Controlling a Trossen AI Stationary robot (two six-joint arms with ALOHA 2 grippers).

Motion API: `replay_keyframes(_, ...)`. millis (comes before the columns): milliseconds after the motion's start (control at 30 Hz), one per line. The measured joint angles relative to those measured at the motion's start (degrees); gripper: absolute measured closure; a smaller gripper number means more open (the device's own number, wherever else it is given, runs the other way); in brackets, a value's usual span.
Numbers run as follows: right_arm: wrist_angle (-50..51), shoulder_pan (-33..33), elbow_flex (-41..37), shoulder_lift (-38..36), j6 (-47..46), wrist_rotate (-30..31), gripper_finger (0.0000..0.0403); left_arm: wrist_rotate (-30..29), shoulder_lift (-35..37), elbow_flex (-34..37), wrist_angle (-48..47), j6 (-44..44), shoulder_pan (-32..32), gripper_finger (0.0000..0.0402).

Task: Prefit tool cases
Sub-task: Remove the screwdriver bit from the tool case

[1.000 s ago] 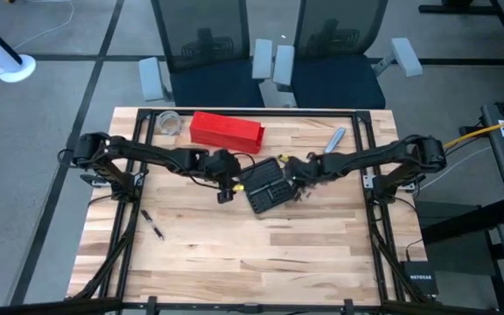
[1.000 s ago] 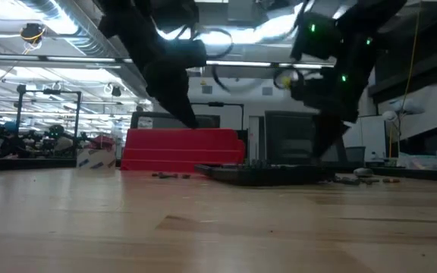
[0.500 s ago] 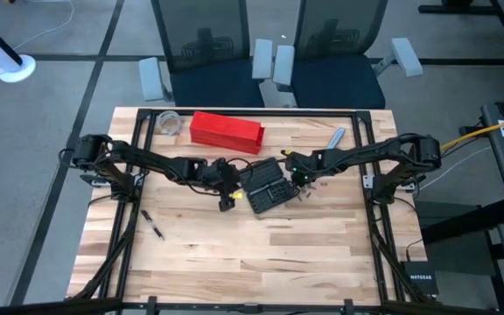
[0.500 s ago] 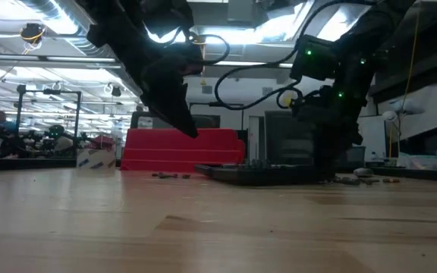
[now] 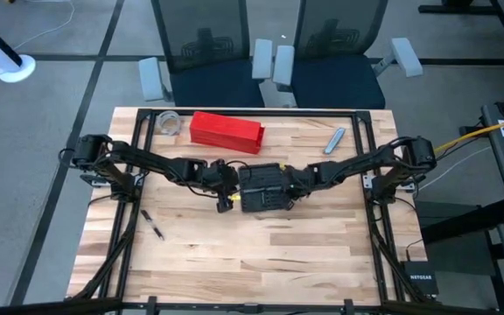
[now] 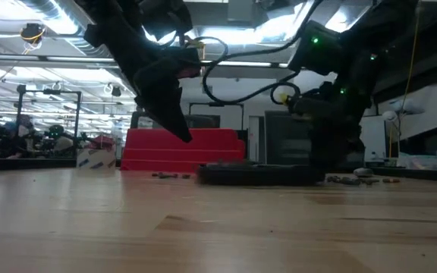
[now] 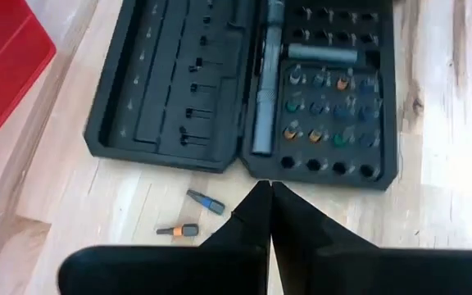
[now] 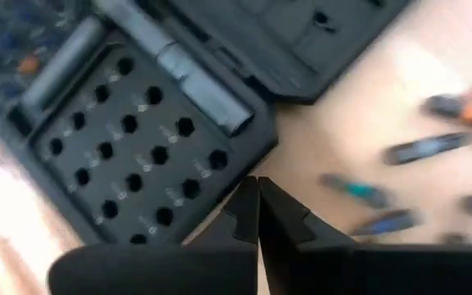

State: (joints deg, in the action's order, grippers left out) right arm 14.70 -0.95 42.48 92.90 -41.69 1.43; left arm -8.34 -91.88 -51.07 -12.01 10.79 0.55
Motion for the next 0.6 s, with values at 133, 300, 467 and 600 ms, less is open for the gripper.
replay_keyframes(133,0.15,-1.56,0.00,-0.72,-1.42,-0.04,0.0403,0.34,0.33,0.00,-0.20,-1.71,0.36,0.0401)
replay_keyframes(300,4.56,-1.34,0.35,-3.07,-1.14,2.22,0.0403,0.61,3.40,0.00,-1.60,-3.79,0.30,0.0401)
replay_keyframes(467,-1.79,-1.35,0.92,-5.33,1.82,1.49,0.0403,0.03,7.06,0.00,-1.92,-7.48,-0.47,0.0401)
replay_keyframes(600,-11.87,-3.23,1.06,-3.88,3.53,0.16,0.0403,0.00,7.54,0.00,-1.92,-10.86,-1.06,0.0401)
